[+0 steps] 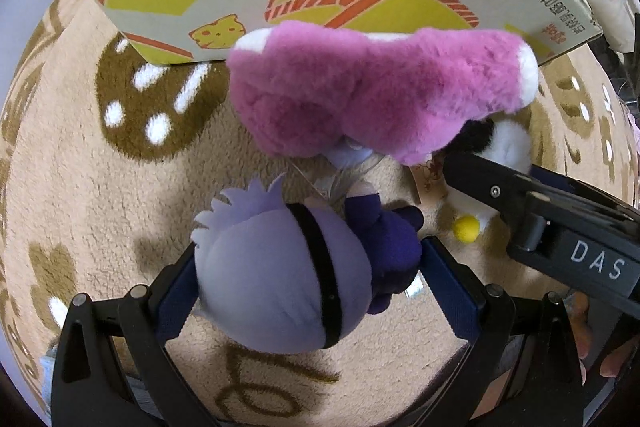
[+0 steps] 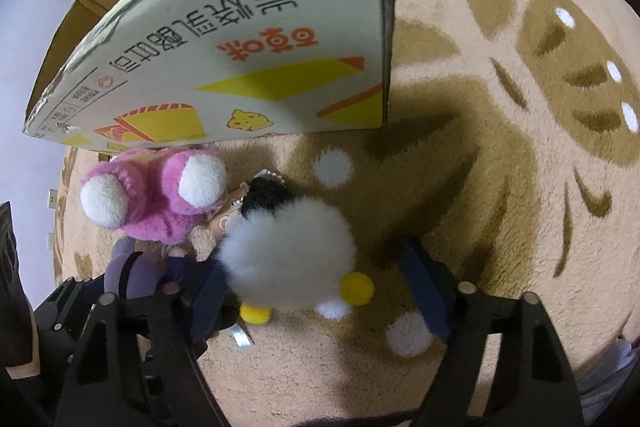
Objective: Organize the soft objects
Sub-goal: 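Grasp the lavender plush doll with the left tool while the right tool grasps the white fluffy plush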
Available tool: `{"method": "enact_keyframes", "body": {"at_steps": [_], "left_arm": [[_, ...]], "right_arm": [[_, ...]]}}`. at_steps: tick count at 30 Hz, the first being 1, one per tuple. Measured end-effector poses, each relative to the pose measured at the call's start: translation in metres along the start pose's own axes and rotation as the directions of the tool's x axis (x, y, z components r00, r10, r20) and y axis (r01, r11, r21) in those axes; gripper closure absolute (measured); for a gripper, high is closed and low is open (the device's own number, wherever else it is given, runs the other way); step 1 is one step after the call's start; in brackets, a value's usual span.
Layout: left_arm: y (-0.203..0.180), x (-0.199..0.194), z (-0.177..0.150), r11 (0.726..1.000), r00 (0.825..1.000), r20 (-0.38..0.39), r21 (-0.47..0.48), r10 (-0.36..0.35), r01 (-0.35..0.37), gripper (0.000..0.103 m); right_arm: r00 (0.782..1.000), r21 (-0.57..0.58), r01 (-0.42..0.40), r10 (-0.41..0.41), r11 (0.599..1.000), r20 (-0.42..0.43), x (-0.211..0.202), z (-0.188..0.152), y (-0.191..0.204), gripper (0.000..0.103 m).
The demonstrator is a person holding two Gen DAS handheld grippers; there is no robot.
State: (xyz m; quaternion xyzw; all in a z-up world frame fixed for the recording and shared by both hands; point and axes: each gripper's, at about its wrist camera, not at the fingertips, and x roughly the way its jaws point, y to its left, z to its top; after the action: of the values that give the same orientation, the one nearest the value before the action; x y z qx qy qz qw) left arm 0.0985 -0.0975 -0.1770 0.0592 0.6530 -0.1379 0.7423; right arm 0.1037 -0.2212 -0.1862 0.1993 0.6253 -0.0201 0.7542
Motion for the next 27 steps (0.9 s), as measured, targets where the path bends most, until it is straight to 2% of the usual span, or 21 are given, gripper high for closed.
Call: {"method": "enact_keyframes", "body": {"at_steps": [3, 13, 15, 25, 27], "left_arm": [[0.002, 0.003, -0.002, 1.0, 1.0, 0.001, -0.001, 0.0, 0.0, 0.003], [0.014, 0.003, -0.006, 1.0, 1.0, -0.007, -0.004, -0.006, 0.006, 0.003], [0.013, 0.003, -0.008, 1.0, 1.0, -0.009, 0.002, -0.001, 0.001, 0.003], [0.014, 0.001, -0.012, 1.0, 1.0, -0.012, 0.0, -0.013, 0.013, 0.012], [0.013, 0.0, -0.012, 1.0, 1.0, -0.01, 0.003, -0.011, 0.011, 0.013]], "right_arm": [[1.0, -0.001, -0.001, 0.001, 1.0, 0.002, 0.002, 0.001, -0.002, 0.028], [1.0, -0.019, 0.017, -0.017, 1.0, -0.001, 0.003, -0.004, 0.004, 0.031], [1.0, -0.02, 0.015, -0.015, 1.0, -0.001, 0.004, -0.005, 0.005, 0.037], [1.0, -0.048, 0.027, -0.028, 0.998, -0.014, 0.008, -0.01, 0.017, 0.05], [0.999, -0.053, 0.031, -0.032, 0.998, -0.018, 0.009, -0.012, 0.02, 0.058]]}}
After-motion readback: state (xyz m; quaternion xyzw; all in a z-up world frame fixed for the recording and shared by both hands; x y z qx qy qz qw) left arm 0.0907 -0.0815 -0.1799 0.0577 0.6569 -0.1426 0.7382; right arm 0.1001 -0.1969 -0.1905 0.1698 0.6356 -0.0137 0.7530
